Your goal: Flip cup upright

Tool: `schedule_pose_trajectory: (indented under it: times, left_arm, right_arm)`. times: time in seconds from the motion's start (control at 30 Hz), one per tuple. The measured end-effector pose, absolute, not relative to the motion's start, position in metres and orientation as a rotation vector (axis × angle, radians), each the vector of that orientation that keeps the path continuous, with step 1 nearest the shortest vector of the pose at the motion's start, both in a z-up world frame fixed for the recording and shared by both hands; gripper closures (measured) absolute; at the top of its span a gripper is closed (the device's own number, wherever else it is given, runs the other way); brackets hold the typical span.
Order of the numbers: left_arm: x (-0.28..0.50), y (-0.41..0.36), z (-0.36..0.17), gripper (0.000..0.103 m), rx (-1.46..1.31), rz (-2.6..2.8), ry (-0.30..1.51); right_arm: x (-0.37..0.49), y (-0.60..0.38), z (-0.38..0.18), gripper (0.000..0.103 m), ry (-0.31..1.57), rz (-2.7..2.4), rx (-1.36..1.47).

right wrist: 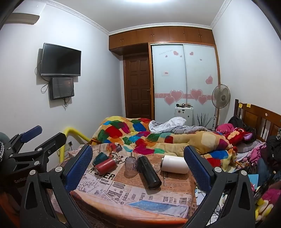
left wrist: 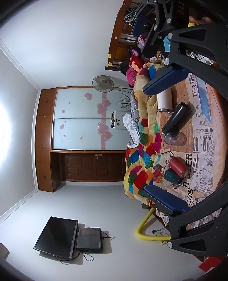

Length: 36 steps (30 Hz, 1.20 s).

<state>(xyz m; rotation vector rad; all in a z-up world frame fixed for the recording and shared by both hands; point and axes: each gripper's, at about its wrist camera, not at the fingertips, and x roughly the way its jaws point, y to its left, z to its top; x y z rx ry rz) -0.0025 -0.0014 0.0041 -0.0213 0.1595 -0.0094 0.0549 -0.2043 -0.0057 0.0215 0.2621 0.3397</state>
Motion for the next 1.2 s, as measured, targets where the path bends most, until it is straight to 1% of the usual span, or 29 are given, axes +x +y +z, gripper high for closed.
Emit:
schedule_pose_trajectory:
  times: [1.2]
  left_arm:
    - [-0.0006,-0.0034,0.0037,0.0,-0.022,-0.005,0.152]
  right_arm:
    - [0.0525,-0.2054,-0.0032,0.0,0.259,0.338,0.017]
